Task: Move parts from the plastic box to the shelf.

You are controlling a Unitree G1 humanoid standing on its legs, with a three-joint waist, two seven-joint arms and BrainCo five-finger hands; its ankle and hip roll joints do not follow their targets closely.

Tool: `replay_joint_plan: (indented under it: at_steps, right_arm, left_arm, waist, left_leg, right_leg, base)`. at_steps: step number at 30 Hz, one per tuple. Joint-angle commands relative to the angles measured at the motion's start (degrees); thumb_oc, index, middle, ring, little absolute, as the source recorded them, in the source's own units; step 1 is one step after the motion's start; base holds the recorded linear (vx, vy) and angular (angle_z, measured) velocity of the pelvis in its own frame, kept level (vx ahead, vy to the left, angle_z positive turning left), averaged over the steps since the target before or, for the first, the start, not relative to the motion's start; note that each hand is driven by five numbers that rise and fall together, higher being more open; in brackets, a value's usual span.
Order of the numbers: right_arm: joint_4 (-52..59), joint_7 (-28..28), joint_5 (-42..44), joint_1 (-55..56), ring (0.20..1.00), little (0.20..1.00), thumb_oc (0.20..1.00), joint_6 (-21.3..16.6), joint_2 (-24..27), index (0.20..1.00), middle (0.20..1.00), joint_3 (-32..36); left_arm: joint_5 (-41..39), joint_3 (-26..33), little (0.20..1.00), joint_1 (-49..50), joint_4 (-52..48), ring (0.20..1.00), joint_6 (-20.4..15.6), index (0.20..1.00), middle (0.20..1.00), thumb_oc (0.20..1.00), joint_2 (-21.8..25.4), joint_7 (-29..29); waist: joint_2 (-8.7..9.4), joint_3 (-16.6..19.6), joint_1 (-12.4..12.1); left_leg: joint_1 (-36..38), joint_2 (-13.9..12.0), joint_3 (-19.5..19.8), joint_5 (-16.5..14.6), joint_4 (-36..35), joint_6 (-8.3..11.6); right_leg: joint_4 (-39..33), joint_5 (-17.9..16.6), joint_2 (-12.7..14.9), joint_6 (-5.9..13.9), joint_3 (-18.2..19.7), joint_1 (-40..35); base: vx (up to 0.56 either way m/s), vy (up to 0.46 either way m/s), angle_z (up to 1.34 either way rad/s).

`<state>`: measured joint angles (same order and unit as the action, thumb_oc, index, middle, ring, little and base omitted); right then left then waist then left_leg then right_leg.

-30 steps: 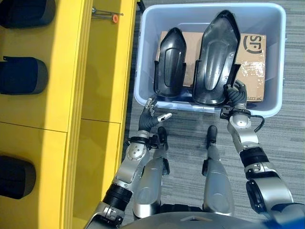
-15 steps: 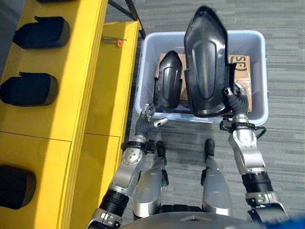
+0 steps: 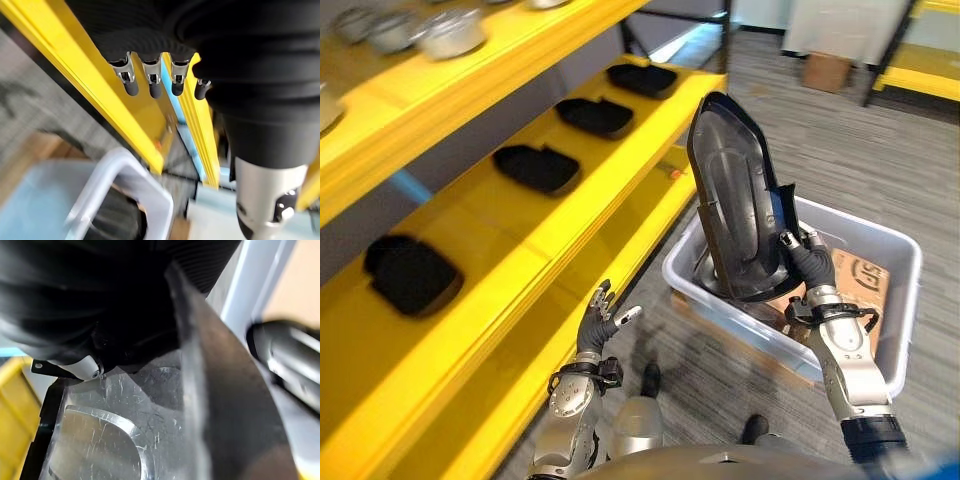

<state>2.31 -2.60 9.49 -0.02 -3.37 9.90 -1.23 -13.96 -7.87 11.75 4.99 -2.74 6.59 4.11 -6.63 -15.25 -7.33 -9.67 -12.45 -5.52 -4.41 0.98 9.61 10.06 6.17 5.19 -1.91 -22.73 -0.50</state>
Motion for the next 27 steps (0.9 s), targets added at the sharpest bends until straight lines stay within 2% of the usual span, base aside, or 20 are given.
replay_joint_plan:
  at_steps: [1,2,3,5,10,12,17,21,23,24,25,26,27]
  right_arm:
    - [7.56,0.15,2.45,-3.10,0.200,0.200,0.200,-3.75,-1.47,0.200,0.200,1.88]
    - [7.31,0.34,2.22,-1.85,0.200,0.200,0.200,-3.80,-1.33,0.200,0.200,2.69]
    - [6.56,-0.22,1.80,-1.05,0.200,0.200,0.200,-3.62,-1.77,0.200,0.200,4.61]
    - [5.41,-0.77,2.18,-0.98,0.200,0.200,0.200,-3.61,-2.76,0.200,0.200,4.66]
    - [5.13,-0.12,3.42,0.12,0.200,0.200,0.200,-3.14,-4.58,0.200,0.200,4.82]
    - [4.44,-0.13,3.06,-0.22,0.200,0.200,0.200,-3.27,-5.18,0.200,0.200,4.63]
    - [3.89,-0.33,2.91,-1.46,0.200,0.200,0.200,-3.29,-6.08,0.200,0.200,3.85]
    - [3.16,-0.28,2.96,-1.88,0.200,0.200,0.200,-3.14,-6.72,0.200,0.200,3.53]
    - [2.69,-0.38,2.42,-1.68,0.200,0.200,0.200,-3.04,-6.88,0.200,0.200,3.34]
    - [2.68,-0.37,2.41,-1.68,0.200,0.200,0.200,-3.05,-6.87,0.200,0.200,3.34]
    - [3.01,0.00,2.61,-0.58,0.200,0.200,0.200,-2.70,-6.51,0.200,0.200,3.67]
    - [3.53,0.04,2.31,-0.45,0.200,0.200,0.200,-2.72,-6.46,0.200,0.200,3.60]
    - [4.56,0.21,2.46,0.38,0.200,0.200,0.200,-2.64,-6.17,0.200,0.200,3.79]
  left_arm:
    - [2.16,1.21,1.000,-3.92,-3.23,1.000,-2.14,1.000,1.000,1.000,1.25,-1.39]
    - [2.78,0.72,1.000,-4.95,-3.90,1.000,-2.16,1.000,1.000,1.000,1.66,-2.27]
    - [4.11,0.57,1.000,-5.63,-4.74,1.000,-2.28,1.000,1.000,1.000,2.27,-3.09]
    - [4.57,0.90,1.000,-6.18,-4.92,1.000,-2.30,1.000,1.000,1.000,2.87,-2.90]
    - [4.58,2.70,1.000,-5.78,-5.90,1.000,-2.06,1.000,1.000,1.000,4.61,-2.73]
    - [4.65,4.00,1.000,-5.47,-6.58,1.000,-2.22,1.000,1.000,1.000,4.95,-2.42]
    - [4.71,5.44,1.000,-6.42,-6.51,1.000,-2.27,1.000,1.000,1.000,5.46,-1.60]
    - [4.89,6.23,1.000,-7.05,-6.64,1.000,-2.45,1.000,1.000,1.000,5.58,-1.09]
    - [5.31,5.96,1.000,-8.25,-6.38,1.000,-2.42,1.000,1.000,1.000,5.77,-0.80]
    - [5.33,5.95,1.000,-8.27,-6.37,1.000,-2.42,1.000,1.000,1.000,5.75,-0.79]
    - [5.42,6.00,1.000,-8.64,-6.79,1.000,-2.21,1.000,1.000,1.000,6.32,-0.65]
    - [5.71,5.52,1.000,-9.60,-6.58,1.000,-2.42,1.000,1.000,1.000,6.69,-0.25]
    - [5.80,5.29,1.000,-10.33,-6.15,1.000,-2.49,1.000,1.000,1.000,7.03,0.08]
  waist:
    - [6.02,-0.58,3.37]
    - [5.32,0.47,4.17]
    - [4.37,1.60,4.26]
    - [4.75,1.33,3.13]
    - [6.24,0.43,1.27]
    - [7.25,-0.38,-0.41]
    - [8.87,-2.51,-2.39]
    - [9.47,-3.52,-3.24]
    - [9.23,-4.24,-3.27]
    - [9.28,-4.23,-3.21]
    - [8.71,-4.38,-1.89]
    - [8.66,-4.65,-0.28]
    - [8.13,-4.85,0.78]
  left_leg:
    - [15.74,-1.74,-10.20,10.41,7.66,-2.43]
    - [20.16,-3.40,-11.79,10.53,5.10,-1.83]
    - [21.82,-2.91,-12.32,7.29,-0.06,-1.39]
    - [21.25,-1.81,-12.13,4.11,1.20,-2.09]
    - [20.20,1.57,-11.22,2.15,0.64,-3.51]
    - [19.08,3.09,-10.34,1.15,1.18,-4.18]
    - [16.58,5.98,-7.98,-0.38,2.79,-5.40]
    - [15.57,7.94,-6.52,-1.37,3.36,-6.48]
    - [15.29,9.66,-5.05,-1.46,2.23,-7.81]
    - [15.33,9.78,-5.01,-1.39,2.10,-7.87]
    - [16.23,10.51,-3.43,-0.73,-1.01,-8.70]
    - [16.00,11.50,-1.68,1.39,-2.91,-9.32]
    - [16.36,11.32,-0.61,1.95,-4.16,-9.44]
  right_leg:
    - [-9.77,-8.82,4.64,4.04,-7.57,-5.34]
    - [-8.55,-8.42,5.90,4.71,-10.51,-5.66]
    - [-5.38,-7.57,7.49,6.31,-12.28,-5.76]
    - [-4.67,-8.06,9.40,6.94,-13.71,-6.30]
    - [-3.79,-10.66,12.98,8.79,-15.94,-7.69]
    - [-4.20,-11.98,14.56,9.68,-17.08,-8.24]
    - [-5.25,-14.34,16.47,11.01,-18.19,-9.52]
    - [-5.63,-15.85,17.87,11.93,-18.61,-10.27]
    - [-3.38,-16.78,19.17,12.14,-16.80,-9.95]
    - [-3.15,-16.69,19.35,12.21,-16.80,-9.87]
    - [0.85,-16.25,18.81,11.32,-11.44,-7.06]
    - [2.35,-17.64,17.29,9.89,-5.34,-3.80]
    - [4.04,-16.16,14.81,9.13,-0.02,-0.77]
  base:
    - [-0.12,0.143,2.52]
    - [-0.02,0.364,1.52]
    - [0.04,0.387,1.50]
    - [0.06,0.309,1.29]
    - [0.04,0.249,0.44]
    - [0.04,0.304,0.21]
    - [0.02,0.229,0.43]
    - [0.04,0.262,0.46]
    - [0.08,0.339,0.24]
    - [0.10,0.327,0.64]
    - [0.05,0.308,0.64]
    - [0.07,0.370,0.59]
    - [0.06,0.250,0.71]
